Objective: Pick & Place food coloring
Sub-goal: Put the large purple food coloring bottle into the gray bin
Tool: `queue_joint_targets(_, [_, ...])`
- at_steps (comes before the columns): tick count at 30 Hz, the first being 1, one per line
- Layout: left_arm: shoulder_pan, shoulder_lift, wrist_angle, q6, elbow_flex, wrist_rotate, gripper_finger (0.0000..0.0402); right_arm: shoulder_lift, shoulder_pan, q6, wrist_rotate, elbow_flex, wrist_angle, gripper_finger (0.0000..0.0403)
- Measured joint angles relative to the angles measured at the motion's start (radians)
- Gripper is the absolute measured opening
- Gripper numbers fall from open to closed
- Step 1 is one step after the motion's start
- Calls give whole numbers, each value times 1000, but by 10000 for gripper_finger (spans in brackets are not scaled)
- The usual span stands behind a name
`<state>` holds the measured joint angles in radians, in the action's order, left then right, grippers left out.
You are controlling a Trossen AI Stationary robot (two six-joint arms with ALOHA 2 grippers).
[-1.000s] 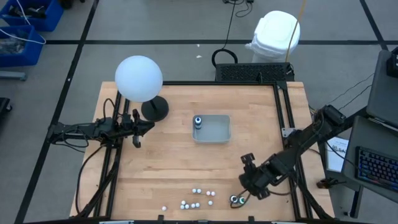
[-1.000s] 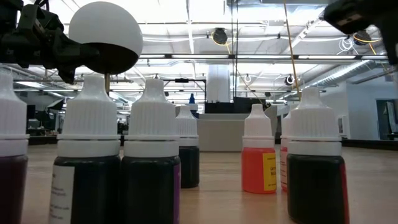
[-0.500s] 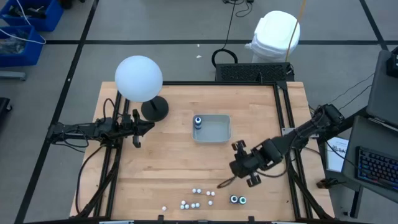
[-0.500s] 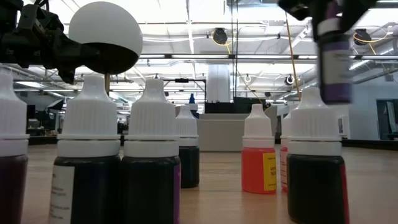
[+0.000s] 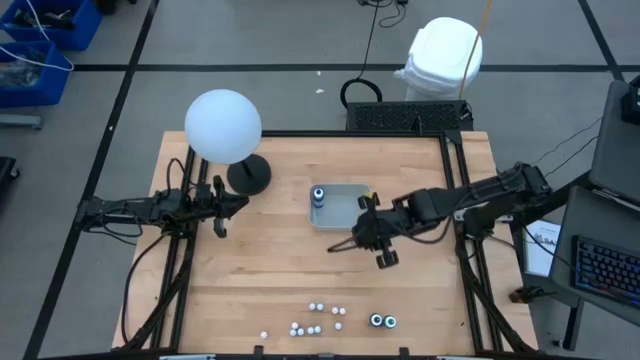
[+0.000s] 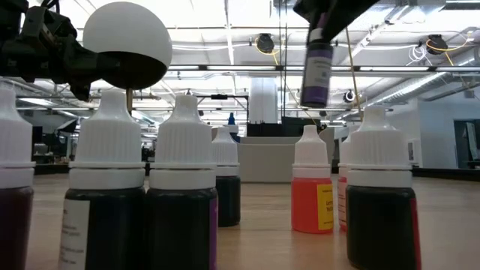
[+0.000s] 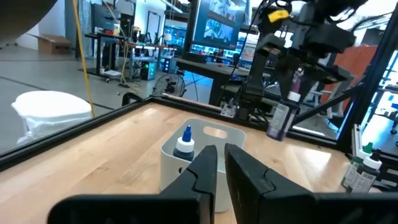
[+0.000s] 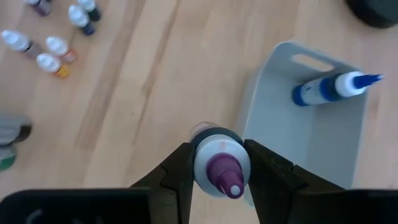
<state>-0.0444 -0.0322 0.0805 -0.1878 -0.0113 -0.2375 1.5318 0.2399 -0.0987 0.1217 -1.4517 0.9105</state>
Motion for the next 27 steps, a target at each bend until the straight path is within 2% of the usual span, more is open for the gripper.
queue_joint_targets(4, [0,0,-2,2,0,0,37,4,-37,-15,-70,0,-23,115])
queue_joint_targets(18, [0,0,-1,29,0,-1,37,39,-152,-105,-75,-1,-181,112])
queue_joint_targets(27, [0,0,-1,29,0,-11,37,164,-256,-126,-73,-130,-178,114])
